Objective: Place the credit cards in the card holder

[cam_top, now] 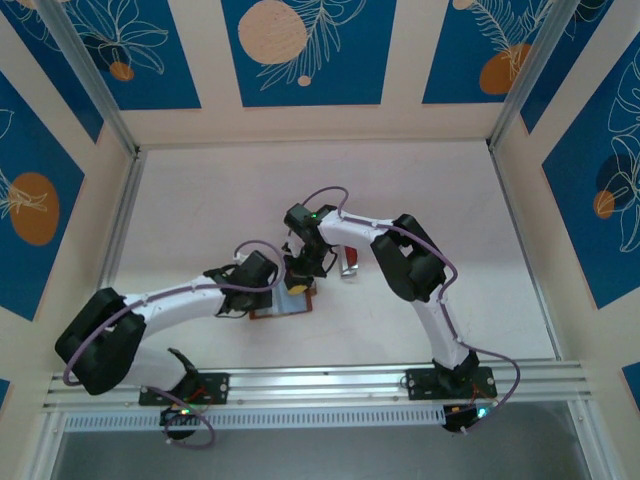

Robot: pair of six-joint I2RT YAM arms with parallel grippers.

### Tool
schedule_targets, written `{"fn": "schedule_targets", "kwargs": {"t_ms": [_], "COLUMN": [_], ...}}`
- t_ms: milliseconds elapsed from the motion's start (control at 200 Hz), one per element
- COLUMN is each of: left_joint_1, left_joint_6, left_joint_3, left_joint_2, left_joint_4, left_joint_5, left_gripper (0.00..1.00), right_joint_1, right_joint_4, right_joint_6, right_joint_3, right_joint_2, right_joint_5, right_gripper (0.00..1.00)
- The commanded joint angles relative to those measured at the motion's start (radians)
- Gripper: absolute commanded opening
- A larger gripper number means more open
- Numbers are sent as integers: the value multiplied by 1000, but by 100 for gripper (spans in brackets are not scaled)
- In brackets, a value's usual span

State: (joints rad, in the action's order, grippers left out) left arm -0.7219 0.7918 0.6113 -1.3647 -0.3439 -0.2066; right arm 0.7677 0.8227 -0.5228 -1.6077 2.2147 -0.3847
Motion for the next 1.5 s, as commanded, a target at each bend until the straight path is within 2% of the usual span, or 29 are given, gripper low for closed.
{"fn": "schedule_targets", "kwargs": {"t_ms": [0, 330, 735, 1025, 1185, 1310, 1395, 1491], "left_joint_1": [15, 12, -64, -82, -96, -100, -108, -115], "left_joint_6": [-13, 11, 72, 127, 127, 123, 122, 127], "left_joint_3": [-60, -111, -117, -109, -92, -81, -79, -81], "left_joint_2": [-37, 58, 94, 64, 46, 20, 14, 23], "left_joint_4": [-10, -46, -105, -151, -147, -141, -139, -144], "left_joint_5": [8, -24, -57, -95, -104, -106, -111, -117], "left_gripper": [17, 15, 11, 10, 10, 10, 10, 10], "right_joint_1": [-10, -19, -28, -39, -49, -99, -166, -236], "right_joint_4": [27, 23, 13, -10, -44, -54, -55, -57], "right_joint_6": [3, -17, -33, 2, 13, 7, -11, -24], "right_joint_3": [21, 24, 6, 16, 68, 82, 89, 113], "right_joint_2": [13, 2, 2, -58, -152, -239, -290, -348], "right_joint_5": [24, 44, 28, 22, 25, 47, 75, 166], "right_gripper": [2, 2, 2, 5, 9, 16, 17, 15]}}
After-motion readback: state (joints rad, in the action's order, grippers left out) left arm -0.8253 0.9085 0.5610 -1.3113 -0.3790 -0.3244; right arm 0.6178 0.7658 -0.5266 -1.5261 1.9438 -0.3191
